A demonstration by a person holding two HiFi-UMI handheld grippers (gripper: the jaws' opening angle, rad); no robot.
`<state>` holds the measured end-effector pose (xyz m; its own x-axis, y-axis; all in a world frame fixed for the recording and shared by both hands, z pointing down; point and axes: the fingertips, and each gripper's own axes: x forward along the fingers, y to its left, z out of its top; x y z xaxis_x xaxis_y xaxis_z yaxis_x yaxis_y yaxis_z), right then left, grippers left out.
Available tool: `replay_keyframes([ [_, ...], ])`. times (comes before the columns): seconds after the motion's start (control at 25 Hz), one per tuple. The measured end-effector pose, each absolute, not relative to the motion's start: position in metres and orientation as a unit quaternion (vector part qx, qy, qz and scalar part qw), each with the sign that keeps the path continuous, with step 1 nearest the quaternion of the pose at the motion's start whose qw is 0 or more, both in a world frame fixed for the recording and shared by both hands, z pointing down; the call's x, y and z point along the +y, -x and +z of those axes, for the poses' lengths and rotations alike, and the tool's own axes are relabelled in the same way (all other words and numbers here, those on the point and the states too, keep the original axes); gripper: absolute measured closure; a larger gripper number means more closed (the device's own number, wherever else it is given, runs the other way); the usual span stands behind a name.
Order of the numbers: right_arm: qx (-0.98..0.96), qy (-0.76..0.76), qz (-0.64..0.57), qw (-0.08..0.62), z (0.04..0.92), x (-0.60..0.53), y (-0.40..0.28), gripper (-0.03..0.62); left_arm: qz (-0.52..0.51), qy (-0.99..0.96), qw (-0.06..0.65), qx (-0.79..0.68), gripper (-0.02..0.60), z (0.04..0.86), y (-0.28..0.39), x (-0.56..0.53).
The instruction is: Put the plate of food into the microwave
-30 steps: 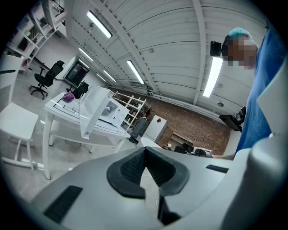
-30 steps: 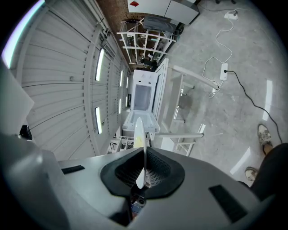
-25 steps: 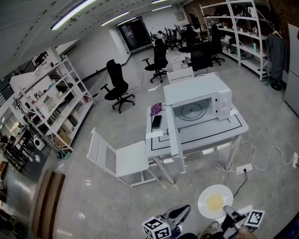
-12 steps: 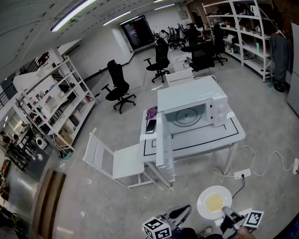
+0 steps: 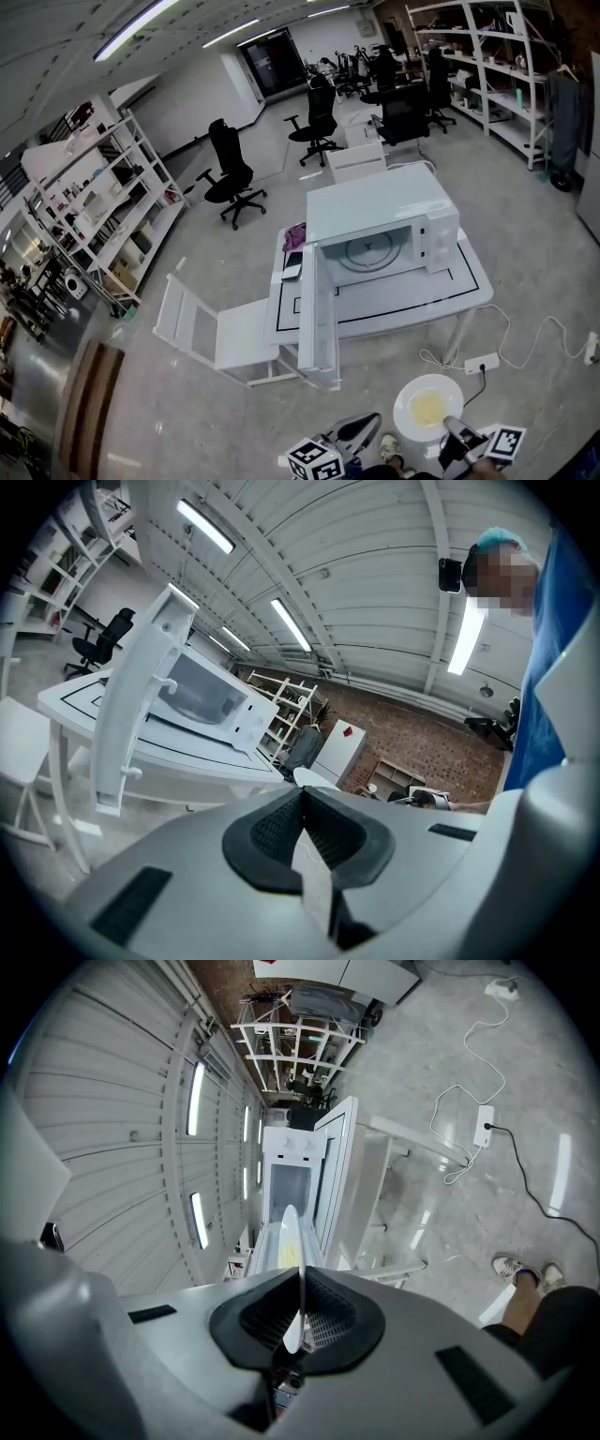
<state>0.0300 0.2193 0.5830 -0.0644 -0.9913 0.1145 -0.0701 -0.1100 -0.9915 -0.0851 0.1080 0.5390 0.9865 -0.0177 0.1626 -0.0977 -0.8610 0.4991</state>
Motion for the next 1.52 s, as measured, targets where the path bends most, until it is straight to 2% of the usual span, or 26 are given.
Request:
replay_keyframes([
  [0.72, 0.525, 0.508, -0.557, 0.394, 0.576, 0.094, -0.112, 0.588, 0.066, -0.958, 0.258, -0.103, 0.577, 0.537, 0.026, 0.012],
  [1.52, 0.592, 0.428, -0.612, 0.302, 0.588, -0.025, -0.227, 0.588, 0.035, -0.928, 0.253, -0.272, 0.578, 0.534, -0.062, -0.050],
])
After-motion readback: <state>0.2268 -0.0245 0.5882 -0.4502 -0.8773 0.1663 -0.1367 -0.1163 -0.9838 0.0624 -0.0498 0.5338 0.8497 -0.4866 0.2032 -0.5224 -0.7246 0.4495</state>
